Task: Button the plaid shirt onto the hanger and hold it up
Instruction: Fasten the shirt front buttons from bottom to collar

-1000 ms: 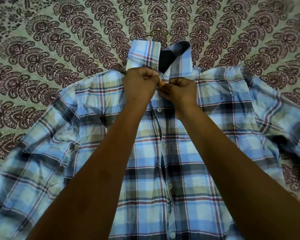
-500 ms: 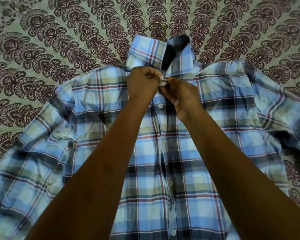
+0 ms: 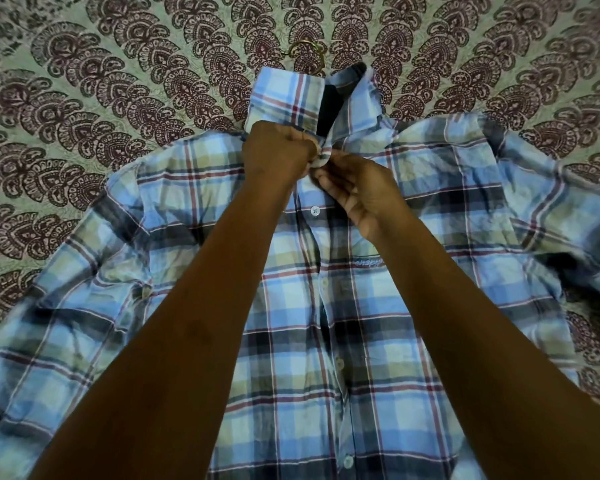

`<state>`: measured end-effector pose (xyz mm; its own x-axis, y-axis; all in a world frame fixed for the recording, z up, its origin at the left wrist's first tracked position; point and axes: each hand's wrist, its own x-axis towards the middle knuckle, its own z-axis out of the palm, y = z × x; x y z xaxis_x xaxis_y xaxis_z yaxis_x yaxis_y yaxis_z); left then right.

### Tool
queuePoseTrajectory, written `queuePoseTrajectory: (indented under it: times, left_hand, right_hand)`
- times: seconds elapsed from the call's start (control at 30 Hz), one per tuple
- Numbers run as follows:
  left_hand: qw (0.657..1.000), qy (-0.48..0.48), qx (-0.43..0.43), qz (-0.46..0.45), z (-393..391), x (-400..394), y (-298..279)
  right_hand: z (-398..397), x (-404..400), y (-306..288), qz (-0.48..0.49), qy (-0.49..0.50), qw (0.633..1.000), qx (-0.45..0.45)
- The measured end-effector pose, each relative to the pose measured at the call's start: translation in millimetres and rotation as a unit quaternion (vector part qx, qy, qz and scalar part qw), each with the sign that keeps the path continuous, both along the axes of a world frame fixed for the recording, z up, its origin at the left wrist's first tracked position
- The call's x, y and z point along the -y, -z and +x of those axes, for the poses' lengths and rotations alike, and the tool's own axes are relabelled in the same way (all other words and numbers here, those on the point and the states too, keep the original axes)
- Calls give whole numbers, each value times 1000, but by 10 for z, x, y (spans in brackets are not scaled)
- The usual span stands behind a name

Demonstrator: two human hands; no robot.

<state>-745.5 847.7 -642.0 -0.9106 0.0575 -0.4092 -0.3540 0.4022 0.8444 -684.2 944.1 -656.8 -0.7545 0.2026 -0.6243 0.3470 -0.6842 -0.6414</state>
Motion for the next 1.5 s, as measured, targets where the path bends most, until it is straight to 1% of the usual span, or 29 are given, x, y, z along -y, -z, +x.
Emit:
queuePoseTrajectory:
  times: [0.23, 0.37, 0.43, 0.53, 0.6, 0.73, 0.87, 0.93, 1.0, 1.1, 1.23, 1.3, 1.37, 1.5]
  left_hand:
    - [1000, -18, 2, 0, 72, 3, 64]
    - [1000, 18, 16, 8, 145, 28, 75]
    - [1000, 21, -5, -4, 170, 28, 106]
    - [997, 14, -55, -52, 182, 9, 125]
    - [996, 6, -62, -70, 171, -2, 124]
    - [997, -21, -22, -71, 98, -17, 123]
    - [997, -16, 0, -79, 49, -24, 113]
    - [996, -8, -7, -84, 44, -25, 99]
    - [994, 12, -28, -103, 49, -23, 94]
    - [975, 71, -88, -194, 44, 4, 76]
    - [949, 149, -144, -236, -5, 47, 16]
    - [946, 173, -147, -232, -22, 66, -5]
    - [957, 181, -121, -193, -33, 93, -10]
    - [983, 141, -48, -107, -32, 128, -7]
  right_hand:
    - [-71, 78, 48, 45, 23, 998, 29]
    - [-88, 132, 83, 86, 32, 995, 36]
    - [-97, 144, 84, 91, 35, 995, 36]
    - [-97, 138, 70, 86, 37, 995, 36]
    - [-95, 144, 62, 98, 31, 994, 40]
    - [-98, 185, 127, 172, 17, 984, 41]
    - [-89, 271, 266, 309, 4, 950, 50]
    - [-81, 313, 303, 341, 12, 938, 53]
    - [-85, 328, 325, 351, 19, 935, 53]
    - [-92, 326, 332, 338, 22, 940, 50]
    - [-70, 287, 289, 317, 12, 948, 43]
    - [-62, 252, 288, 293, 12, 955, 33]
    - [-68, 237, 294, 283, 19, 958, 29]
    - [-101, 263, 321, 313, 29, 949, 31]
